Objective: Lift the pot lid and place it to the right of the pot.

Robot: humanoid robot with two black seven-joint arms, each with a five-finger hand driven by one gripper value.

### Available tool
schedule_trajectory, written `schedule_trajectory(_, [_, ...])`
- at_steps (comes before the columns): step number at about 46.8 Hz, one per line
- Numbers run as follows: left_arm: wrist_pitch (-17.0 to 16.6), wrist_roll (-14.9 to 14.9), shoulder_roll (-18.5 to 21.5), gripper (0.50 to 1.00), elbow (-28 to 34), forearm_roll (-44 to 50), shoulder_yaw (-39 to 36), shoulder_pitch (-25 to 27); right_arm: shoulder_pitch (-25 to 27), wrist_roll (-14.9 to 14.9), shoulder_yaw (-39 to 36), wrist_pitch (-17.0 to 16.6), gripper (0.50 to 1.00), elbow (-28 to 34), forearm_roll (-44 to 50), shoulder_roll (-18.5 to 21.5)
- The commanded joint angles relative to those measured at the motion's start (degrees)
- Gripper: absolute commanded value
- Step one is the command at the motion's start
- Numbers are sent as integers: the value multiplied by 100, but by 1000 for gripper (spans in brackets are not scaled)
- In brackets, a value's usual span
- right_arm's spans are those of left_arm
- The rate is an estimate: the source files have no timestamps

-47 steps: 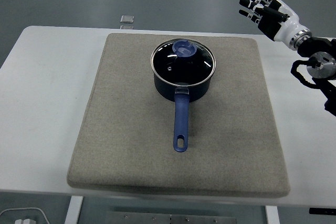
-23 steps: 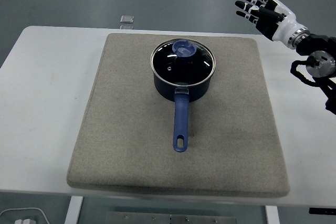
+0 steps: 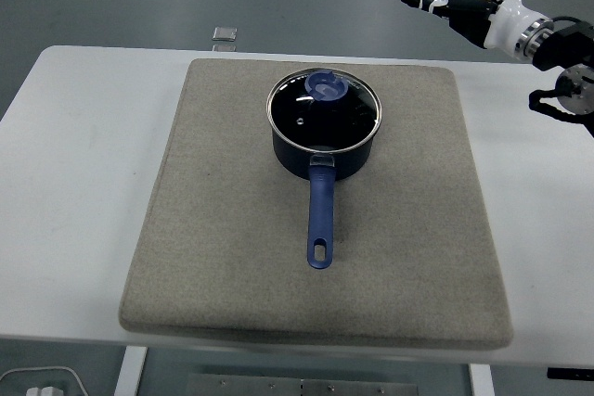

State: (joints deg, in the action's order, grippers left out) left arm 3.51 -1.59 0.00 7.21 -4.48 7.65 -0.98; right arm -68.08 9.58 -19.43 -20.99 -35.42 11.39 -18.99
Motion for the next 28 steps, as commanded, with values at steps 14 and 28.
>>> schedule_trajectory(14, [0, 1, 0, 1000, 0, 0, 0, 1, -136, 44, 220, -72, 921, -606, 1303, -114])
schedule_trajectory(28, [0, 1, 0, 1000, 0, 0, 0, 1, -311, 53, 229, -90, 924, -879, 2841, -53])
